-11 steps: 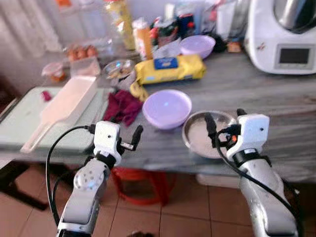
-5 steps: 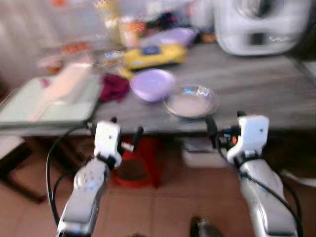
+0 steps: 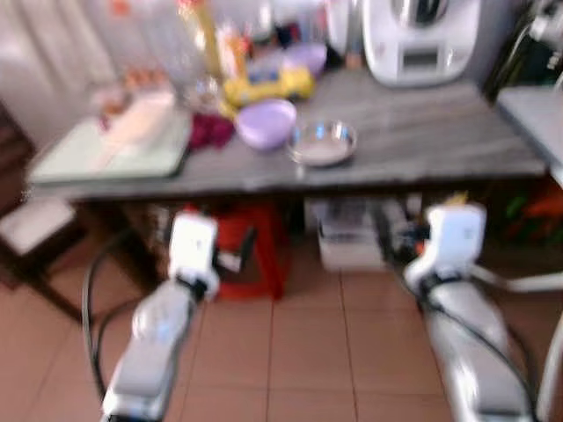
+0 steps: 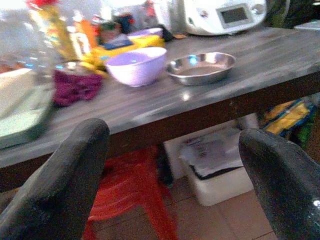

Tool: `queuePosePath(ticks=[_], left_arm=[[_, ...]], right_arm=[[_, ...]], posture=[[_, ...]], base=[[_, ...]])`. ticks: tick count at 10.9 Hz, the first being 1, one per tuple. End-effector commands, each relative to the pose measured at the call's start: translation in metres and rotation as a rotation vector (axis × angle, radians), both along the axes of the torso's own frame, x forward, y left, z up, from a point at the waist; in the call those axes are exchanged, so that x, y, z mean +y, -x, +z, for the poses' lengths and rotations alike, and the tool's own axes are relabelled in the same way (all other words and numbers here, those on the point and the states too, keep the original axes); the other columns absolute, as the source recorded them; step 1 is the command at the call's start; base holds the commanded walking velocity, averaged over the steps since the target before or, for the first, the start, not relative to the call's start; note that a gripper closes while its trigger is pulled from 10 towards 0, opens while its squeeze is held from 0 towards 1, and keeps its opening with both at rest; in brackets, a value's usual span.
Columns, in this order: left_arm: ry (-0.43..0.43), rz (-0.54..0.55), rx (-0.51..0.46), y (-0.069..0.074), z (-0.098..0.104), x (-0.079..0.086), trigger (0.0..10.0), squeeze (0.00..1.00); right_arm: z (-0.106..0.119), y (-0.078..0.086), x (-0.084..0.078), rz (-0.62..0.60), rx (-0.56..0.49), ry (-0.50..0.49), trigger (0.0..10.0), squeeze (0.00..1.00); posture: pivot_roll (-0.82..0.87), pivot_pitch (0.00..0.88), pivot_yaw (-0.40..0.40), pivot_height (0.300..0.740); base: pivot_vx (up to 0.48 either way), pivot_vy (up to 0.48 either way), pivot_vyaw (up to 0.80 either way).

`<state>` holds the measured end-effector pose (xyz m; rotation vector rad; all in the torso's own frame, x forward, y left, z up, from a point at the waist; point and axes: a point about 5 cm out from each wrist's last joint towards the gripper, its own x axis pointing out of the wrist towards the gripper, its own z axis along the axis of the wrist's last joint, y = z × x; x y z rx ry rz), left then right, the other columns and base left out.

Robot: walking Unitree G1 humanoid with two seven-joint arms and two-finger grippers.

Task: Setting the table

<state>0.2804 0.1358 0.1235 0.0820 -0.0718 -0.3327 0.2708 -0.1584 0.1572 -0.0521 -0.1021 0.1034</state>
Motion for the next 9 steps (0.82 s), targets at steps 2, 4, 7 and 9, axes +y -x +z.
queuePosePath(ticks=[2, 4, 7, 9], left_arm=[[-0.005, -0.003, -0.009, 0.0007, -0.0001, -0.0028, 10.0, 0.00], [0.006, -0.018, -0.011, -0.0007, 0.0005, -0.0025, 10.0, 0.00], [0.032, -0.073, -0.022, -0.0003, 0.0040, -0.0101, 10.0, 0.00], [0.034, -0.083, -0.023, -0.0008, 0.0044, -0.0102, 10.0, 0.00]], right_arm=[[0.0032, -0.0023, 0.0010, -0.007, -0.013, 0.018, 10.0, 0.00], [0.0007, -0.0032, 0.0027, -0.003, -0.003, 0.009, 10.0, 0.00], [0.0019, -0.0044, 0.0049, -0.019, -0.031, 0.011, 10.0, 0.00], [0.0017, -0.0038, 0.0054, -0.020, -0.038, 0.002, 10.0, 0.00]], posture=[[-0.13, 0.054, 0.132, 0.740], [-0.12, 0.052, 0.135, 0.740], [-0.12, 0.048, 0.143, 0.740], [-0.12, 0.049, 0.146, 0.740]], base=[[0.000, 0.000, 0.00], [0.000, 0.000, 0.00], [0.000, 0.000, 0.00], [0.000, 0.000, 0.00]])
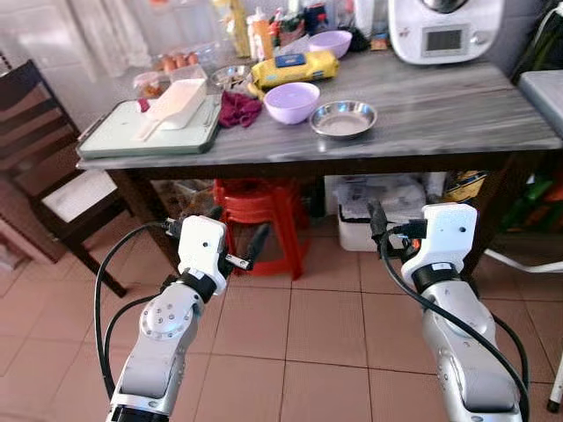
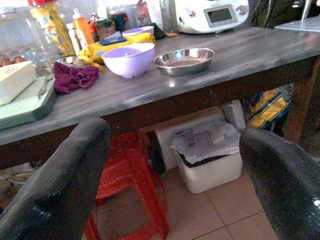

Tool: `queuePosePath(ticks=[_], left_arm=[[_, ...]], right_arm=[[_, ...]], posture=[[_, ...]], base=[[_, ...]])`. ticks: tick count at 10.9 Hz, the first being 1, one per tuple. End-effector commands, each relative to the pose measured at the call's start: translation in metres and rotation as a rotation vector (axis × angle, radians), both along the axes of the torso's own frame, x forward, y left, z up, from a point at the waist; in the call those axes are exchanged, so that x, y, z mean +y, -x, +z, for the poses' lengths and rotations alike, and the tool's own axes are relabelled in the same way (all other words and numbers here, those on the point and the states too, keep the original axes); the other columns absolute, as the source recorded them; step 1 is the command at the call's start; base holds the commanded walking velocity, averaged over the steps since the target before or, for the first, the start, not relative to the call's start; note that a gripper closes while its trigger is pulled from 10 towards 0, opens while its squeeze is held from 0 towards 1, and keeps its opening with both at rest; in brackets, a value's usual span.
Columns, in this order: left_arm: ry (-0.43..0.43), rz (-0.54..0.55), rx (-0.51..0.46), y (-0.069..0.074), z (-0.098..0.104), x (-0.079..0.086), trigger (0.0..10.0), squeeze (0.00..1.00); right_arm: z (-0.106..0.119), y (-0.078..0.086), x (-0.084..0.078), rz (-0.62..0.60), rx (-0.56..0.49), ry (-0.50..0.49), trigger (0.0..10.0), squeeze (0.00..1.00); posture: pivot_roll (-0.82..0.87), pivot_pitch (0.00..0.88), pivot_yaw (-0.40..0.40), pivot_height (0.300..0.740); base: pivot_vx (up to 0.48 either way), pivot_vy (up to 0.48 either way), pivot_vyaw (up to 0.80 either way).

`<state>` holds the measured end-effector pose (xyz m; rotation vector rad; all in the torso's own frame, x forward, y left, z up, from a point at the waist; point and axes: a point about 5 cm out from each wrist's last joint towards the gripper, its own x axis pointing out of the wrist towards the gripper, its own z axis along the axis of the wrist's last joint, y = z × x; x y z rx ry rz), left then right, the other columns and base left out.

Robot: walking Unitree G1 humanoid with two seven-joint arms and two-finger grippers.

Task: Setting the table

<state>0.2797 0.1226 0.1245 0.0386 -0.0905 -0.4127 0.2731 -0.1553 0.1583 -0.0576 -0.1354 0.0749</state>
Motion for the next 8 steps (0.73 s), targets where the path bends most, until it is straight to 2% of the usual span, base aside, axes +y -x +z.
queuePosePath(ticks=[1, 2, 8], left_arm=[[-0.006, -0.006, -0.013, -0.0015, 0.0034, 0.0027, 10.0, 0.00], [-0.004, -0.012, -0.011, -0.0012, 0.0032, 0.0016, 10.0, 0.00], [-0.003, -0.018, -0.001, -0.0009, 0.0010, 0.0016, 10.0, 0.00]], right_arm=[[0.0007, -0.0014, 0.0031, 0.011, 0.002, -0.015, 10.0, 0.00], [0.0000, -0.0010, 0.0023, 0.001, 0.006, -0.004, 10.0, 0.00], [-0.0012, -0.0003, 0.0004, -0.004, 0.005, 0.000, 10.0, 0.00]], posture=[[-0.12, 0.050, 0.146, 0.740], [-0.12, 0.052, 0.146, 0.740], [-0.12, 0.054, 0.146, 0.740]], base=[[0.000, 0.000, 0.00], [0.000, 0.000, 0.00], [0.000, -0.356, 0.00]])
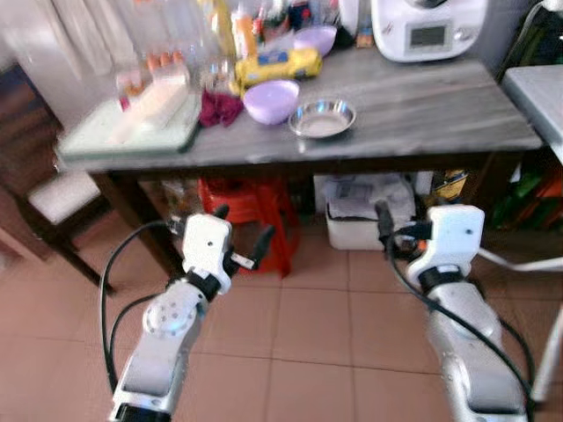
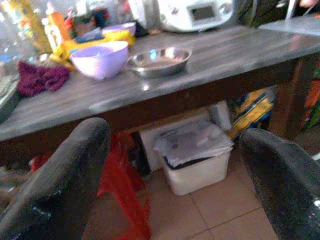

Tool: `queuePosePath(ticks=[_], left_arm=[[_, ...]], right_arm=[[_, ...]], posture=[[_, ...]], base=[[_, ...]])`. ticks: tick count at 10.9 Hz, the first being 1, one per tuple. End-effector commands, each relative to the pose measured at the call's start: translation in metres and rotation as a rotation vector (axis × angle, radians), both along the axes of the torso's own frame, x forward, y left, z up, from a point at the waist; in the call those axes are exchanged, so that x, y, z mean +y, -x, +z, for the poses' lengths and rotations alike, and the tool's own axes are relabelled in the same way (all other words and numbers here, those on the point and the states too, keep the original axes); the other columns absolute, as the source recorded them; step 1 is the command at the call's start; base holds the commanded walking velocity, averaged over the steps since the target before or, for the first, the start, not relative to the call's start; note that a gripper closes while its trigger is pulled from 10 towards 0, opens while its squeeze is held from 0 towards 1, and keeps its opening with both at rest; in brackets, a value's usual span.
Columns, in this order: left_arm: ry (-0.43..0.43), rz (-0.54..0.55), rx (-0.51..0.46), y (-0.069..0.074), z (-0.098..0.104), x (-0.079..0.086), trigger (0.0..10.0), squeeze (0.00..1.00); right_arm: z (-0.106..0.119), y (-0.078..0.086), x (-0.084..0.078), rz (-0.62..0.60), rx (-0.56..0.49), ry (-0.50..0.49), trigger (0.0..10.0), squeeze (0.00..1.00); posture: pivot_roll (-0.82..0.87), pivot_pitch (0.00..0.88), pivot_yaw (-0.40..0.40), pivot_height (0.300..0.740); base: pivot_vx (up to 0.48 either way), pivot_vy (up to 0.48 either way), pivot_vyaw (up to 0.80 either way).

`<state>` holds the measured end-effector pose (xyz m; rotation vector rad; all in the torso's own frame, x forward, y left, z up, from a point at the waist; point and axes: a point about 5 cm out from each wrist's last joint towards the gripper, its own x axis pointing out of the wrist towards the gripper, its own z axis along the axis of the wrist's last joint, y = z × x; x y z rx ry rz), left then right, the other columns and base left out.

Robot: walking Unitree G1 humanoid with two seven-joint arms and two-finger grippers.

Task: Setting the table

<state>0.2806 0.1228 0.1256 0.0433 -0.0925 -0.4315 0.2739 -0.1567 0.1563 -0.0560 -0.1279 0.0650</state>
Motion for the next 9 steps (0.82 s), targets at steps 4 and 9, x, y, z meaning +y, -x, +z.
queuePosePath(ticks=[4, 9], left_arm=[[-0.004, -0.005, 0.007, 0.0003, -0.0012, 0.0045, 10.0, 0.00], [-0.005, -0.016, 0.013, 0.0001, -0.0020, 0.0035, 10.0, 0.00]], right_arm=[[0.0011, 0.0008, 0.0026, 0.013, -0.001, -0.031, 10.0, 0.00], [0.0004, 0.0009, 0.0022, 0.013, -0.001, -0.027, 10.0, 0.00]], posture=[[-0.12, 0.057, 0.147, 0.740], [-0.12, 0.057, 0.147, 0.740]], base=[[0.000, -0.377, 0.00], [0.000, -0.369, -0.25]])
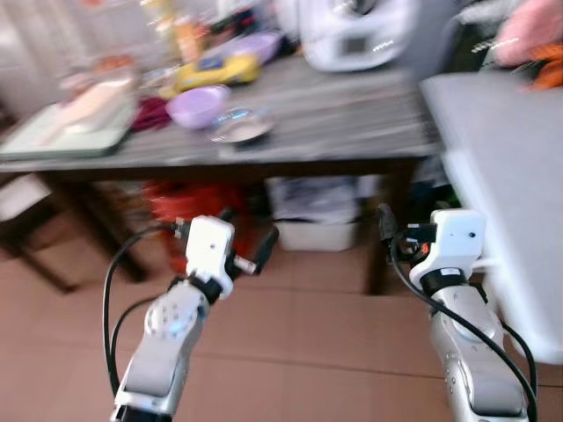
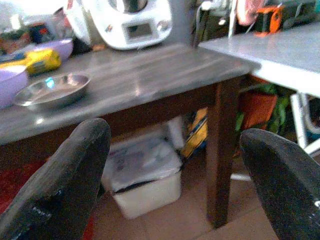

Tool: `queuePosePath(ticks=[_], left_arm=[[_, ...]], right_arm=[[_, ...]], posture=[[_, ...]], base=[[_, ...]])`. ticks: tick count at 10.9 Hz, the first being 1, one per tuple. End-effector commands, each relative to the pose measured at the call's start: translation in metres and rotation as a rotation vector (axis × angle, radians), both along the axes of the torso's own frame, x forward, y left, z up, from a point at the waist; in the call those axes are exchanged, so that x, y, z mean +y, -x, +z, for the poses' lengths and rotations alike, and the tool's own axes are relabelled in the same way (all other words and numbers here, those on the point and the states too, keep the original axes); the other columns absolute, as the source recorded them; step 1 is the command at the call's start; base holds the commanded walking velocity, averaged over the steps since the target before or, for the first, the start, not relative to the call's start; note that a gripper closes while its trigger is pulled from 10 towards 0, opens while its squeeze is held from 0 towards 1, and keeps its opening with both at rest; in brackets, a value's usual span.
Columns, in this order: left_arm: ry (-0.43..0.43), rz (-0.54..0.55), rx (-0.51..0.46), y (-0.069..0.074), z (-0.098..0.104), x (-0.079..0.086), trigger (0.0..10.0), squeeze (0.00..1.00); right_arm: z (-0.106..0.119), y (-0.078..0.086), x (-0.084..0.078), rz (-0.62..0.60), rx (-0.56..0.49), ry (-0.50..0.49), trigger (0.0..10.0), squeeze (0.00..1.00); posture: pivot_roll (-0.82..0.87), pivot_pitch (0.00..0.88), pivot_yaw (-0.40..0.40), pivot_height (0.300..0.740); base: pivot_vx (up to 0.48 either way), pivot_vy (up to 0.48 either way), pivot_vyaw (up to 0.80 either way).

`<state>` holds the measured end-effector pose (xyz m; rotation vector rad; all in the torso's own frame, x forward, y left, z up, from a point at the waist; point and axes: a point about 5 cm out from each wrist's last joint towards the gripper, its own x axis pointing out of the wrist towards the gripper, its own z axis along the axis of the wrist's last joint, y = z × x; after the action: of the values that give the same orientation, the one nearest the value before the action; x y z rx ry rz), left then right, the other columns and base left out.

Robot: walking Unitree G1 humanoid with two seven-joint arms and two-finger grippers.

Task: Setting the table

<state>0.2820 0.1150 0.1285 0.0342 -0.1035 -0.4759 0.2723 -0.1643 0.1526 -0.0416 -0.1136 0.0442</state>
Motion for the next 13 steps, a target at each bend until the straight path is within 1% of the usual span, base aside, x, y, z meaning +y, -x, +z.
queuePosePath(ticks=[1, 13], left_arm=[[-0.013, 0.029, 0.020, 0.0014, -0.0048, 0.0106, 10.0, 0.00], [-0.020, 0.016, 0.023, 0.0020, -0.0062, 0.0099, 10.0, 0.00]], right_arm=[[0.0043, -0.0011, 0.0101, 0.034, -0.016, -0.010, 10.0, 0.00], [0.0030, -0.0018, 0.0086, 0.023, -0.009, 0.000, 10.0, 0.00]], posture=[[-0.12, 0.056, 0.147, 0.740], [-0.12, 0.050, 0.148, 0.740]], base=[[0.000, -0.371, 0.00], [0.000, -0.369, 0.00]])
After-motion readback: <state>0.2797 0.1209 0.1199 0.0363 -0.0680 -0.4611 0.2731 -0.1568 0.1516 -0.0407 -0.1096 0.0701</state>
